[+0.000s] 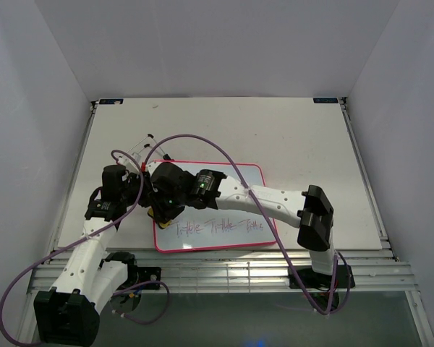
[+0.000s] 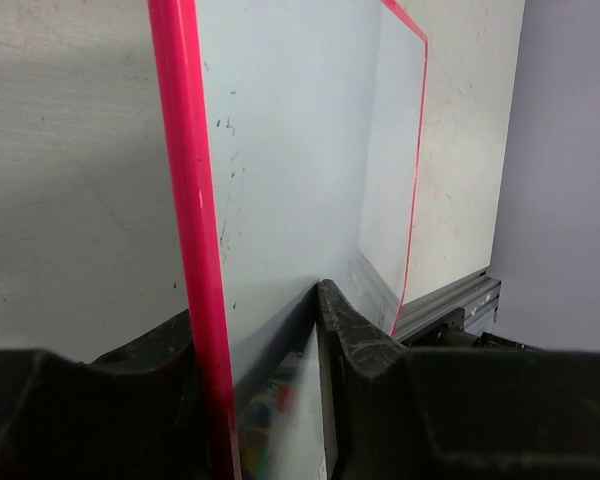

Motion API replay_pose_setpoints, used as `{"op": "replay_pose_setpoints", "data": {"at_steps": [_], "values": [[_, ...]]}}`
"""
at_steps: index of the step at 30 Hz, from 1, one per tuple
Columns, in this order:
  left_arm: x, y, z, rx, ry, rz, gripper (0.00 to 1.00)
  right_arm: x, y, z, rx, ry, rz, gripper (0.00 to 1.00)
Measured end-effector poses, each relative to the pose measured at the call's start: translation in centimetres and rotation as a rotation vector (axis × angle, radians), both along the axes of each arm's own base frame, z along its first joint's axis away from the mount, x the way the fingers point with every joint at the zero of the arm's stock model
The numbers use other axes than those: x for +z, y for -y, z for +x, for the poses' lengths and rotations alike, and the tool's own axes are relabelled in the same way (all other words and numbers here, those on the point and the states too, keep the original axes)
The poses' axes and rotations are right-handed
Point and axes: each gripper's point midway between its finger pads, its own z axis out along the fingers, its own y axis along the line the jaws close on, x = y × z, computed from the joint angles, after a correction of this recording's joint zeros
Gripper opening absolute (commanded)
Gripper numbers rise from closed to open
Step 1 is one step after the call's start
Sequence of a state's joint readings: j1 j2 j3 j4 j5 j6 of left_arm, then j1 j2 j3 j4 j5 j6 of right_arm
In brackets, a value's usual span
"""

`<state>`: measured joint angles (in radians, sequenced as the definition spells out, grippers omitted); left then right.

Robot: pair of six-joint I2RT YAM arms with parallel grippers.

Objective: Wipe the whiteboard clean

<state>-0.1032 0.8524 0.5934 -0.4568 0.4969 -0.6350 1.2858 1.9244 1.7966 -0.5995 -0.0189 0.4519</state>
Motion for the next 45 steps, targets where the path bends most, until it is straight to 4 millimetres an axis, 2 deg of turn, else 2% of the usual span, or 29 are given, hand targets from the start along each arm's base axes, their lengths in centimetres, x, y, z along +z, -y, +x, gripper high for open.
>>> {"op": "replay_pose_setpoints", "data": {"at_steps": [5,8,14,20,22,25,27,32,35,37,40,45], "values": [[0.2,0.0,0.3,0.004,0.017,0.001,0.00,-0.1,0.3,1.0,-0.047,0.027,-0.019,0.33],[0.2,0.0,0.4,0.005,0.019,0.002,0.00,-0.8,1.6,1.5,-0.087,0.058,-0.030,0.33],[0.1,0.0,0.4,0.003,0.014,0.002,0.00,-4.2,9.5,3.4,-0.232,0.078,-0.155,0.33],[-0.1,0.0,0.4,0.003,0.004,0.002,0.00,-8.2,18.8,5.9,-0.415,0.056,-0.278,0.33],[-0.2,0.1,0.4,0.004,-0.002,0.001,0.00,-8.7,20.1,6.1,-0.439,0.044,-0.299,0.33],[-0.3,0.1,0.4,0.005,-0.008,-0.001,0.00,-8.4,19.1,5.3,-0.406,0.042,-0.278,0.33],[-0.3,0.1,0.4,0.005,-0.007,0.000,0.00,-7.5,17.1,4.0,-0.348,0.040,-0.245,0.33],[-0.2,0.1,0.5,0.004,-0.003,0.000,0.00,-3.0,7.5,-0.2,-0.144,0.046,-0.082,0.33],[-0.1,0.1,0.6,0.003,0.004,0.000,0.00,-0.8,2.6,-3.3,-0.034,0.053,-0.010,0.33],[-0.1,0.1,0.6,0.001,0.005,-0.002,0.00,0.5,0.2,-4.4,0.008,0.062,0.029,0.33],[-0.1,0.1,0.6,0.001,0.005,-0.002,0.00,0.9,-0.8,-5.0,0.026,0.078,0.028,0.33],[0.0,0.1,0.7,0.001,0.010,-0.002,0.00,-0.4,0.9,-3.4,-0.020,0.115,-0.028,0.33]]}}
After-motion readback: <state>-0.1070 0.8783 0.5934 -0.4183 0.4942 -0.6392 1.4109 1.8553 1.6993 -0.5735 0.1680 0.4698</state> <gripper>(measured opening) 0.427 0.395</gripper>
